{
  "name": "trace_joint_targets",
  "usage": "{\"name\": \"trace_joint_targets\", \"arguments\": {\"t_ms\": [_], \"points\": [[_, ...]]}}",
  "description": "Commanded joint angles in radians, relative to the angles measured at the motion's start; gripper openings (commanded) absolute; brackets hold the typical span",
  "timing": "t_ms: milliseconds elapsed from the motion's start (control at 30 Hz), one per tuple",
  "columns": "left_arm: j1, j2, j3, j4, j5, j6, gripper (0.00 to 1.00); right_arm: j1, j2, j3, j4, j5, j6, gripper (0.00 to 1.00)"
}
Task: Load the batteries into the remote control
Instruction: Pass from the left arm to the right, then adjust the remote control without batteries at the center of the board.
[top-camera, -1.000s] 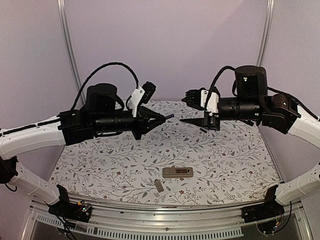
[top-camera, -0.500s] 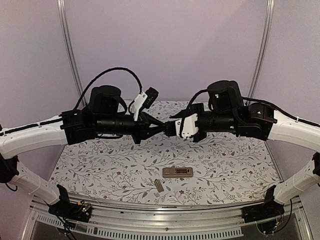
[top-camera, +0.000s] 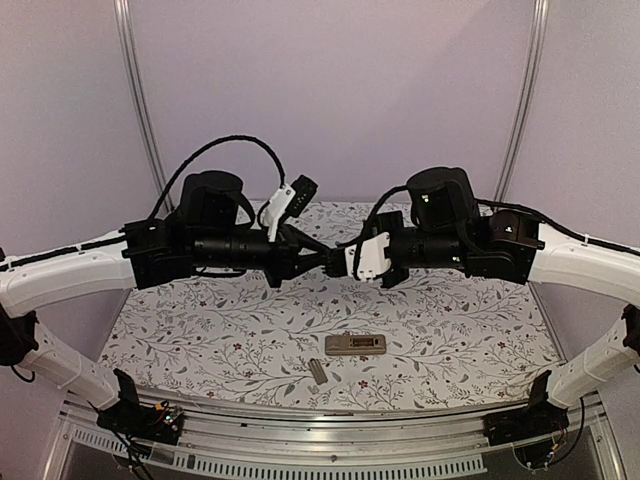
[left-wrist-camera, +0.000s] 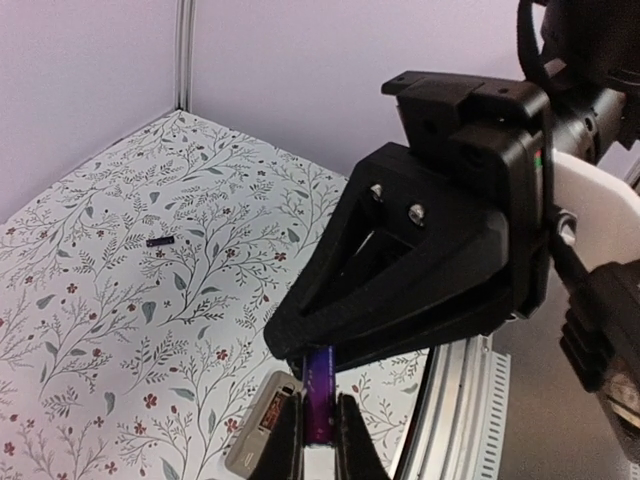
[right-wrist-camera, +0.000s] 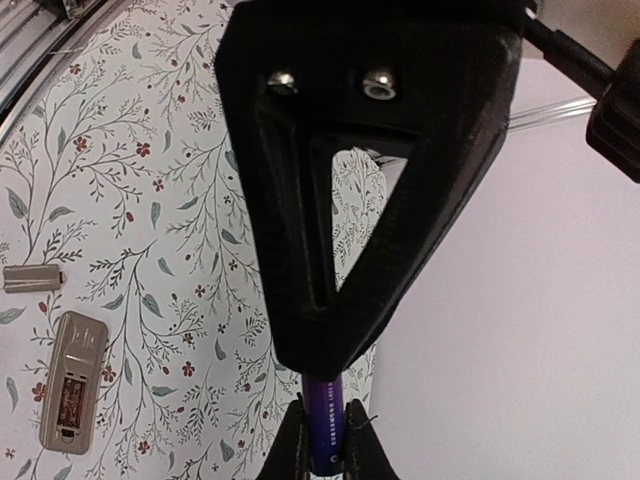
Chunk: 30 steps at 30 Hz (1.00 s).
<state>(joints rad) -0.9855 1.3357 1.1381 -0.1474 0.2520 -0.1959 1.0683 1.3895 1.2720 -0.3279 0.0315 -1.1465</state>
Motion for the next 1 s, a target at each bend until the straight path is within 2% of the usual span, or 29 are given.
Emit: {"name": "trace_joint_targets", "arguments": {"t_ms": [0, 67, 100, 133, 167, 200, 233, 300, 533, 667, 833, 967], "points": [[0.017, 0.015, 0.005, -0.005, 0.010, -0.007, 0.00, 0.005, 0.000, -0.006, 0.011, -0.018, 0.032, 0.01], [0.019, 0.019, 0.006, -0.004, 0.013, -0.003, 0.00, 0.005, 0.000, -0.005, 0.000, -0.018, 0.048, 0.00], [0.021, 0.021, 0.007, -0.007, 0.014, 0.001, 0.07, 0.004, -0.001, -0.006, -0.006, -0.018, 0.069, 0.00], [0.023, 0.021, 0.008, -0.012, 0.008, 0.006, 0.24, 0.004, -0.002, -0.006, -0.015, -0.016, 0.091, 0.00], [0.024, 0.018, 0.004, -0.016, -0.002, 0.015, 0.65, 0.004, -0.004, -0.009, -0.026, -0.010, 0.112, 0.00], [0.026, 0.011, -0.002, -0.018, -0.016, 0.029, 0.83, 0.000, -0.005, -0.011, -0.042, -0.010, 0.148, 0.00], [0.027, 0.001, -0.013, -0.018, -0.030, 0.053, 0.91, -0.009, -0.010, -0.016, -0.068, -0.019, 0.171, 0.00], [0.026, -0.027, -0.042, -0.008, -0.055, 0.095, 0.95, -0.042, -0.019, -0.040, -0.111, -0.057, 0.231, 0.00], [0.027, -0.081, -0.202, 0.074, -0.133, 0.193, 0.96, -0.178, -0.096, -0.265, -0.132, -0.134, 0.401, 0.00], [0.022, -0.012, -0.291, 0.130, -0.129, 0.193, 0.96, -0.212, -0.103, -0.338, -0.131, -0.138, 0.419, 0.00], [0.002, 0.126, -0.366, 0.296, -0.106, 0.223, 0.90, -0.261, -0.104, -0.389, -0.098, -0.170, 0.445, 0.00], [-0.002, 0.246, -0.359, 0.390, -0.022, 0.313, 0.95, -0.299, -0.117, -0.437, -0.061, -0.217, 0.441, 0.00]]}}
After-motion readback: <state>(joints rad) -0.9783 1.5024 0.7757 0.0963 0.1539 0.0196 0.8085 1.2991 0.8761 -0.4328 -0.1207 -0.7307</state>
